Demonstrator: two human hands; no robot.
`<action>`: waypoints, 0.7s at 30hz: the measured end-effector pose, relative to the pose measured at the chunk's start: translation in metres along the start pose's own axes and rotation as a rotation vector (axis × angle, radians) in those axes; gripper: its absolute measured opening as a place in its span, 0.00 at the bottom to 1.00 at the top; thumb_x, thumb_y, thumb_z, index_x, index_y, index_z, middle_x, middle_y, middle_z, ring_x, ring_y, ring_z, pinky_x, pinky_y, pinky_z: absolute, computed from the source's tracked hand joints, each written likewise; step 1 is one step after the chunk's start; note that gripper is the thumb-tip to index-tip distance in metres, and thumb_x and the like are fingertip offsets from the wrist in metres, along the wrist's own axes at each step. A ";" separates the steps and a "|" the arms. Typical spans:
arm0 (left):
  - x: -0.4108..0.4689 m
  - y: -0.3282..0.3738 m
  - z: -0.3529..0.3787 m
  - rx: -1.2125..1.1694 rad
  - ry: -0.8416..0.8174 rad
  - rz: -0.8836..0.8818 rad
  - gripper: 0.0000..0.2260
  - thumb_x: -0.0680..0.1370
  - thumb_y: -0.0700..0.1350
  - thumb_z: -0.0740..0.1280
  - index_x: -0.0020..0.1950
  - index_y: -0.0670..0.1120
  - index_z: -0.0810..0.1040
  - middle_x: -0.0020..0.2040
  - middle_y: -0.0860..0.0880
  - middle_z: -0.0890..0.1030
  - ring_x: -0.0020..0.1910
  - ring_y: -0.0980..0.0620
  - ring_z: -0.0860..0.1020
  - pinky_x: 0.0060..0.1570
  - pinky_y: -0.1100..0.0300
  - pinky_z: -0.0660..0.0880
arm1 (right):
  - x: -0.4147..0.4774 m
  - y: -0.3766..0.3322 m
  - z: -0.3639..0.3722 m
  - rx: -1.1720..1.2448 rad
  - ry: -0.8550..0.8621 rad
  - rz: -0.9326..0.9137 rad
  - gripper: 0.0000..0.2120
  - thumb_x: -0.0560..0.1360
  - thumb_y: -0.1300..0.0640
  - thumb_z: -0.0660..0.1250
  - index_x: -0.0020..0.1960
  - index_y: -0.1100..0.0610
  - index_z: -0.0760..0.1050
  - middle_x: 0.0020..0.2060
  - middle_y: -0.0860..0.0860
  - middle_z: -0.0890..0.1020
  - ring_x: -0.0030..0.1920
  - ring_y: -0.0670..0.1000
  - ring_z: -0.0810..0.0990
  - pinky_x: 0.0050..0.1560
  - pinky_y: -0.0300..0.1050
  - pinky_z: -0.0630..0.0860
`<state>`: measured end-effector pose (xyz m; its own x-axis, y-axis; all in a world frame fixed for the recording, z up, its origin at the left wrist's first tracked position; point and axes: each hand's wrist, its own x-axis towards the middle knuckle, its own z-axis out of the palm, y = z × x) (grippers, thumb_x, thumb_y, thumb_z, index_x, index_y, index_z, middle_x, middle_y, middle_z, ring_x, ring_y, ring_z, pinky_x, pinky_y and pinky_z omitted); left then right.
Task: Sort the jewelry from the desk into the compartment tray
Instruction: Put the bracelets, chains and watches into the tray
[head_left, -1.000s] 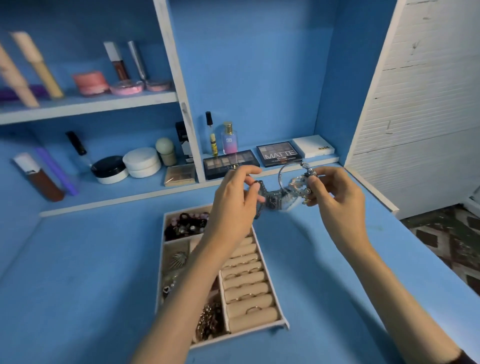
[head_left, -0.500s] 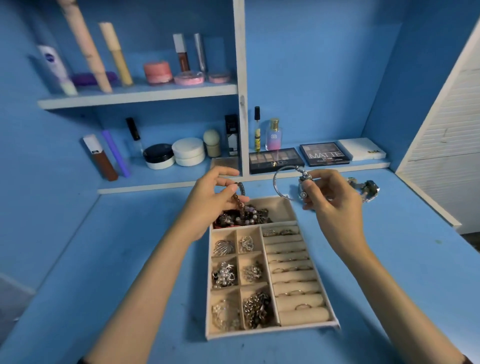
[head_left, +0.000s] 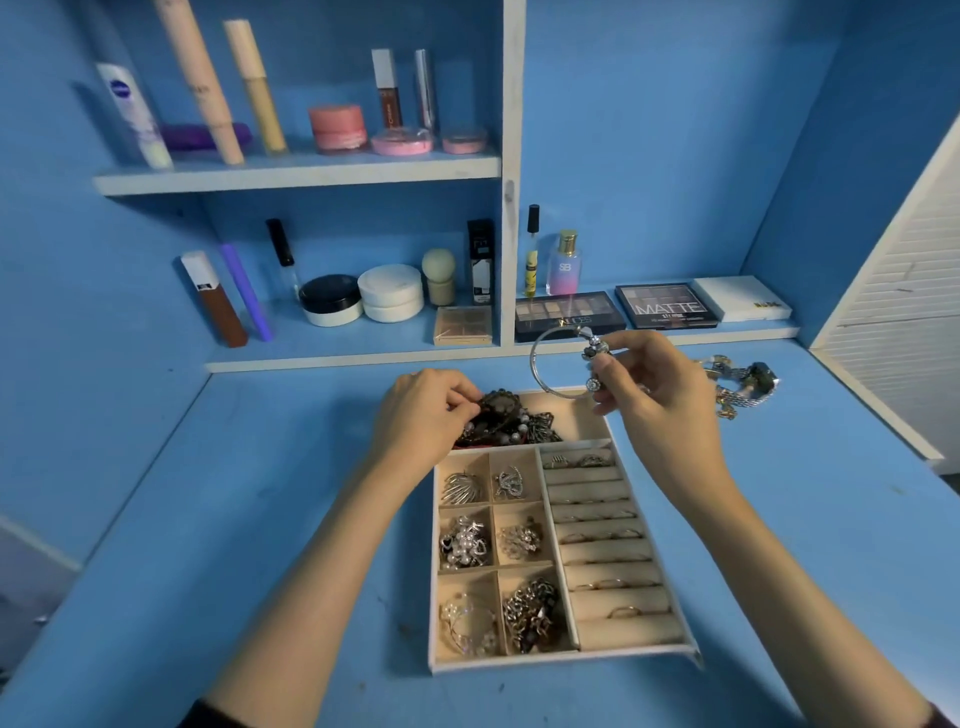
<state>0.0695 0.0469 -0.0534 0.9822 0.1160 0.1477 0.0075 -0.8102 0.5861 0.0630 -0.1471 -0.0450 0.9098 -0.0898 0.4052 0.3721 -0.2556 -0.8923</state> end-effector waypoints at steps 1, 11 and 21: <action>0.001 -0.002 -0.001 0.025 0.006 0.023 0.06 0.74 0.43 0.68 0.48 0.51 0.82 0.43 0.53 0.84 0.45 0.55 0.78 0.47 0.61 0.73 | 0.000 -0.001 0.001 0.003 -0.009 -0.001 0.07 0.76 0.61 0.65 0.43 0.49 0.74 0.33 0.57 0.80 0.32 0.54 0.80 0.39 0.52 0.79; 0.000 0.002 0.008 0.272 -0.106 0.338 0.13 0.78 0.51 0.61 0.61 0.51 0.76 0.60 0.51 0.78 0.64 0.50 0.68 0.60 0.56 0.65 | 0.004 -0.012 0.006 0.017 -0.048 0.017 0.02 0.76 0.63 0.65 0.48 0.58 0.75 0.36 0.63 0.80 0.37 0.58 0.79 0.30 0.29 0.72; -0.014 -0.010 0.013 0.002 -0.121 0.322 0.17 0.81 0.41 0.56 0.69 0.51 0.67 0.72 0.54 0.65 0.73 0.57 0.57 0.71 0.60 0.51 | 0.014 -0.004 0.007 -0.082 -0.132 0.117 0.03 0.75 0.62 0.65 0.46 0.57 0.77 0.32 0.57 0.81 0.30 0.53 0.79 0.33 0.41 0.78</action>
<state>0.0578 0.0463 -0.0719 0.9494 -0.2150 0.2289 -0.3062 -0.7953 0.5232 0.0755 -0.1407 -0.0369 0.9641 0.0023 0.2656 0.2516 -0.3290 -0.9102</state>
